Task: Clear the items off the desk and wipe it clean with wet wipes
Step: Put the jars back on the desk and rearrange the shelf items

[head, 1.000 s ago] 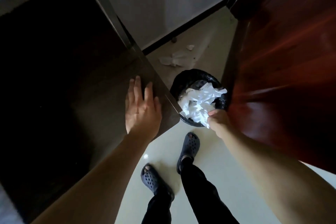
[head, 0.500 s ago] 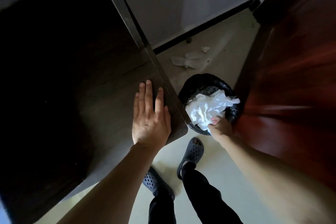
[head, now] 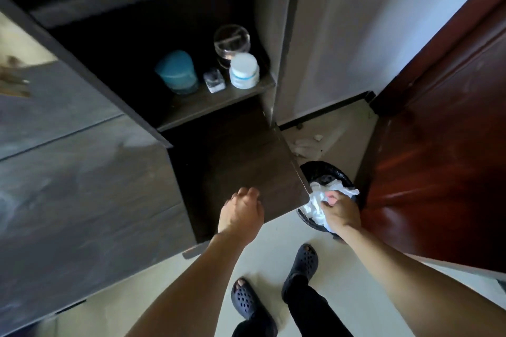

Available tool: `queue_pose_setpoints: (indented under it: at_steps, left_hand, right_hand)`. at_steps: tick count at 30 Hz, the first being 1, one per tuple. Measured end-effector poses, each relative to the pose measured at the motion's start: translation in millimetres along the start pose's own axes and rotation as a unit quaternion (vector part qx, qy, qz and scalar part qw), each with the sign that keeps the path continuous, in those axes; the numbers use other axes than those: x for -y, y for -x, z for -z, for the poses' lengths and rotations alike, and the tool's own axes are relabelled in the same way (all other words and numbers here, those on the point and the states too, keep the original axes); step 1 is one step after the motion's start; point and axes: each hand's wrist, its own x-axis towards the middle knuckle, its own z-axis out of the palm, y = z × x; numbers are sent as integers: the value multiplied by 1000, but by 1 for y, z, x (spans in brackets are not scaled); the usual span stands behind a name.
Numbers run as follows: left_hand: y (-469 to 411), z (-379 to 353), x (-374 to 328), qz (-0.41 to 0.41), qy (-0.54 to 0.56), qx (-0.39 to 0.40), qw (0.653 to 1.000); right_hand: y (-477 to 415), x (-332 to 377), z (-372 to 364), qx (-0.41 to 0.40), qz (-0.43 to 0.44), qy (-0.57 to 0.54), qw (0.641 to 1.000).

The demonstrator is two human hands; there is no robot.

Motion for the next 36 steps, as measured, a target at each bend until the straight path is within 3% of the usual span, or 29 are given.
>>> queue_pose_setpoints:
  at_steps: [7, 13, 21, 27, 36]
  left_hand:
    - [39, 75, 23, 2, 22, -55, 998]
    - [34, 131, 27, -14, 50, -104, 993]
    - [-9, 177, 7, -18, 39, -150, 988]
    - [-58, 196, -5, -22, 4, -162, 987]
    - [-122, 186, -11, 17, -69, -106, 992]
  right_hand:
    - [64, 73, 12, 0, 80, -42, 996]
    - [75, 151, 38, -12, 213, 17, 977]
    - [46, 278, 82, -137, 448, 97, 878]
    - [3, 313, 71, -90, 444, 174, 874]
    - [-22, 308, 68, -85, 453, 147, 875]
